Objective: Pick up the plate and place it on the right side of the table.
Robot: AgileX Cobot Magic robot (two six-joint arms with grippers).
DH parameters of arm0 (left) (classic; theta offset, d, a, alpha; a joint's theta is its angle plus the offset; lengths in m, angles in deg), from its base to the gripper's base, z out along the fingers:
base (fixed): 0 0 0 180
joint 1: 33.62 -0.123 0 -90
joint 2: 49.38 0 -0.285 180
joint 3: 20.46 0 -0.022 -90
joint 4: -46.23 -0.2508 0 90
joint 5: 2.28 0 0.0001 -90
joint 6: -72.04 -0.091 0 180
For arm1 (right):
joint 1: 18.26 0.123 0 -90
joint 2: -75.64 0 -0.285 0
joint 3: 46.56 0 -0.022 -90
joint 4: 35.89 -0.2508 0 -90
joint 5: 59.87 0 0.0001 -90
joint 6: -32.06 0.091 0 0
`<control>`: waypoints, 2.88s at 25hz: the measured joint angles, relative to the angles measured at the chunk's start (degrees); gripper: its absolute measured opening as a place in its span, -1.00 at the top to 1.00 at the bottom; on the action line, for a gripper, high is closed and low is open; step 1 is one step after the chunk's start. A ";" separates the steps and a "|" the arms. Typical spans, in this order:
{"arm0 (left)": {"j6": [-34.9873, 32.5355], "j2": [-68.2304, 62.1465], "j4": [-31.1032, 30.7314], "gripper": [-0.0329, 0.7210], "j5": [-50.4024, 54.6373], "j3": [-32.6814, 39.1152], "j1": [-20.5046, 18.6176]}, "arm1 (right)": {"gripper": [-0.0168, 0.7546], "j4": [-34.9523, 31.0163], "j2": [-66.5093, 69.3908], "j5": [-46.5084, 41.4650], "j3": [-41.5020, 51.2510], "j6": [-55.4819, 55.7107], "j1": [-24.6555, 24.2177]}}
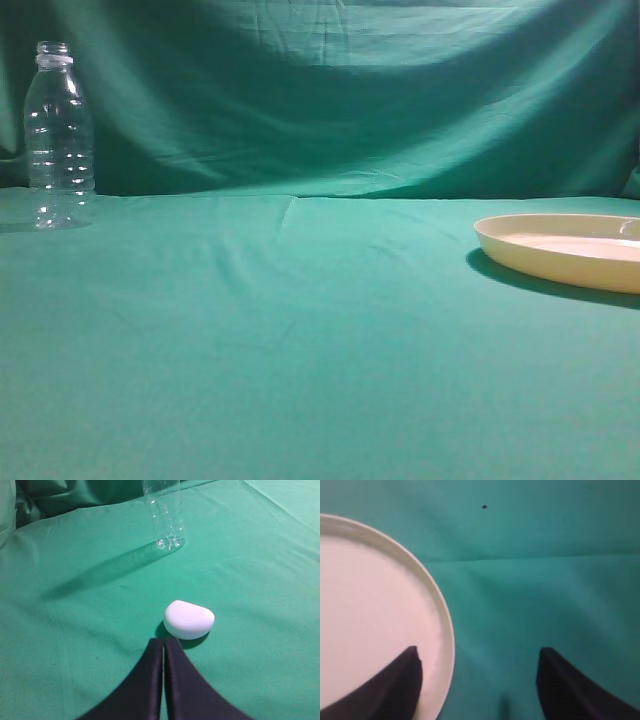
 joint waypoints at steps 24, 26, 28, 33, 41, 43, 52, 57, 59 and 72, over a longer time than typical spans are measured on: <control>0.00 0.00 0.00 0.91 0.00 0.00 0.00 | 0.96 -13.96 -58.89 -14.52 10.33 -11.17 -0.04; 0.00 0.00 0.00 0.91 0.00 0.00 0.00 | 0.96 -14.58 -63.41 -14.41 11.78 -11.43 -0.04; 0.00 0.00 0.00 0.91 0.00 0.00 0.00 | 0.96 -15.58 -67.73 -14.32 12.51 -11.44 -0.04; 0.00 0.00 0.00 0.91 0.00 0.00 0.00 | 0.96 -18.95 -75.88 -15.10 12.49 -11.54 -0.04; 0.00 0.00 0.00 0.91 0.00 0.00 0.00 | 0.96 -18.79 -78.49 -7.67 15.91 -16.34 -0.04; 0.00 0.00 0.00 0.91 0.00 0.00 0.00 | 0.96 -18.79 -78.70 -2.73 19.27 -17.86 -0.04; 0.00 0.00 0.00 0.91 0.00 0.00 0.00 | 0.96 -18.79 -89.61 11.79 43.16 -19.14 -0.04; 0.00 0.00 0.00 0.91 0.00 0.00 0.00 | 0.96 -18.79 -92.32 20.97 54.90 -19.14 -0.04; 0.00 0.00 0.00 0.91 0.00 0.00 0.00 | 0.96 -18.79 -92.32 22.10 56.85 -19.14 -0.04; 0.00 0.00 0.00 0.91 0.00 0.00 0.00 | 0.96 -18.79 -92.32 17.31 57.32 -19.63 -0.04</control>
